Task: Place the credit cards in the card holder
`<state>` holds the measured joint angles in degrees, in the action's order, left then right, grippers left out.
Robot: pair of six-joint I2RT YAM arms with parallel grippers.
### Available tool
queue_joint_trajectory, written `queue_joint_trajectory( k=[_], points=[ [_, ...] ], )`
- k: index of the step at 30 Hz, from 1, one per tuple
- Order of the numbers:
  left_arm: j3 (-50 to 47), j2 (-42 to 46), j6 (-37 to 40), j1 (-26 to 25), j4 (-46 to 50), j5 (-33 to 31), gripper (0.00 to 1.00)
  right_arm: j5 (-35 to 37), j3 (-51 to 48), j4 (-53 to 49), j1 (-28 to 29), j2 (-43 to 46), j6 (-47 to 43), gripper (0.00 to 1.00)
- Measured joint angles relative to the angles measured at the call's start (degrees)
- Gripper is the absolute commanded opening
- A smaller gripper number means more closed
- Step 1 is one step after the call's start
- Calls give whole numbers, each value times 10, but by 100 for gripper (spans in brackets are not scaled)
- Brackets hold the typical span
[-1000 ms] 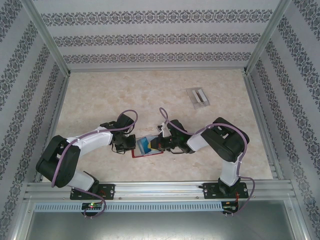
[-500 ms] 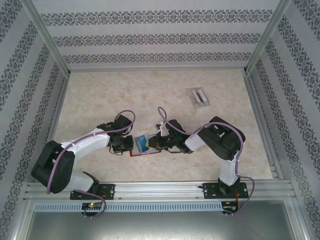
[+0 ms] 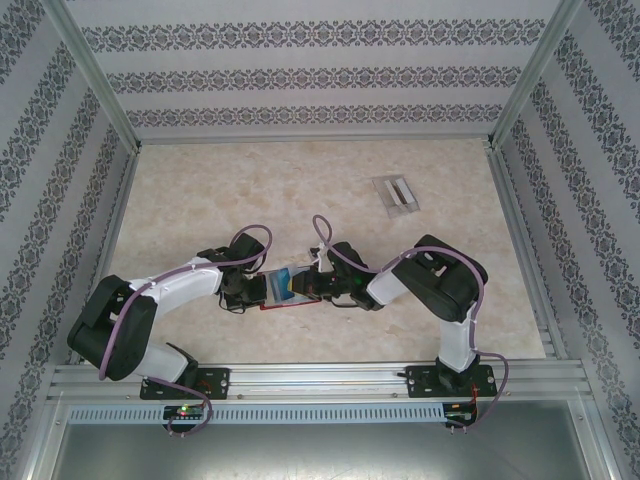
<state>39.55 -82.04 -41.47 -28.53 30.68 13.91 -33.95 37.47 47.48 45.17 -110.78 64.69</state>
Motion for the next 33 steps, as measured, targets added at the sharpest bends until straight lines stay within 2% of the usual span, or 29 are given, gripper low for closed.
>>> queue_joint_trajectory(
  k=[11, 17, 22, 33],
  points=[
    [0, -1, -9, 0, -3, 13, 0, 7, 34, 12, 22, -33, 22, 13],
    [0, -1, -11, 0, -3, 12, 0, 7, 39, 10, 24, -32, 27, 25],
    [-1, -1, -11, 0, -8, 20, 0, 19, 27, -25, 18, -1, 3, 31],
    [-10, 1, -11, 0, -26, 25, 0, 42, 24, -127, 8, 47, -54, 30]
  ],
)
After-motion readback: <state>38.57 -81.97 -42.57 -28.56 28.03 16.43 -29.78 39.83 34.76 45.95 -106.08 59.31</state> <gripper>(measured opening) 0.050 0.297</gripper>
